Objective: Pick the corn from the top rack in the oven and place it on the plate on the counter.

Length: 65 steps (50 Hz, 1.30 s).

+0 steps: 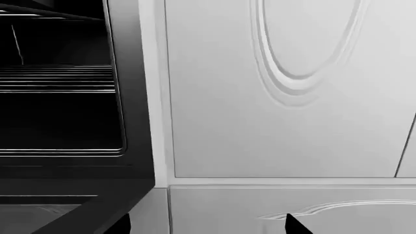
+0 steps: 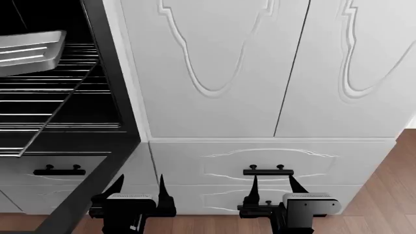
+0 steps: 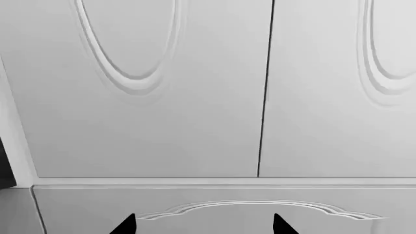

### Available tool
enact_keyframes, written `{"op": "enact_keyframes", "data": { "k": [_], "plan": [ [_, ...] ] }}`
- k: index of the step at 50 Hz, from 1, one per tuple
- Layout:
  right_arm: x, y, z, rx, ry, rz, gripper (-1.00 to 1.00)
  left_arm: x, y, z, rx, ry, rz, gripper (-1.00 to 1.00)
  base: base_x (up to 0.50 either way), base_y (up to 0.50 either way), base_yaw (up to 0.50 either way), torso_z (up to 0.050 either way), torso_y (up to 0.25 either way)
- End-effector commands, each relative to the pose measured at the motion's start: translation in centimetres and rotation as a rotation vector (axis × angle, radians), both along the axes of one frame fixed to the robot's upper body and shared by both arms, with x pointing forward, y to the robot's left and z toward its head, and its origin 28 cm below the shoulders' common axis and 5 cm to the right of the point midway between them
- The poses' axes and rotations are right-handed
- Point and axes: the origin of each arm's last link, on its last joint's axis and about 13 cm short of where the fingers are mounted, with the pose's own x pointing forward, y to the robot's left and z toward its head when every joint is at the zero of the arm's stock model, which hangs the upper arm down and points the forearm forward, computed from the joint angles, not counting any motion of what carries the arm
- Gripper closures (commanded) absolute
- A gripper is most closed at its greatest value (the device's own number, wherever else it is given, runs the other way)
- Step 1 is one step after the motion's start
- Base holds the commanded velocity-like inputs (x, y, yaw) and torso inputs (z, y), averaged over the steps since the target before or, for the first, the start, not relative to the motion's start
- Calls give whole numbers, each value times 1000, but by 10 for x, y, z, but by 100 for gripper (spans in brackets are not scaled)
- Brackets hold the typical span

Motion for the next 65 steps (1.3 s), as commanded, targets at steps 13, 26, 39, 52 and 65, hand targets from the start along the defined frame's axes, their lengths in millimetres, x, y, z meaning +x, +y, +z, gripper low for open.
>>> {"op": "enact_keyframes", "data": {
  "k": [13,26,39,52,65],
  "plan": [
    [-3,-1,7,-40,53,-58,-100,3,6,9,-14,-16,48,-100,0,0,0,0,0],
    [-9,-10,185,-17,-319,-70,-100,2,16,190,-159,-340,59,-100,0,0,0,0,0],
    [-45,-20,292,-90,-577,-91,-100,-24,28,278,-181,-564,71,-100,0,0,0,0,0],
    [-52,-20,311,-76,-633,-96,-100,-26,33,287,-186,-588,89,-100,0,0,0,0,0],
    [-48,-19,301,-96,-596,-73,-100,-22,35,280,-185,-570,111,-100,0,423,0,0,0]
  ]
}}
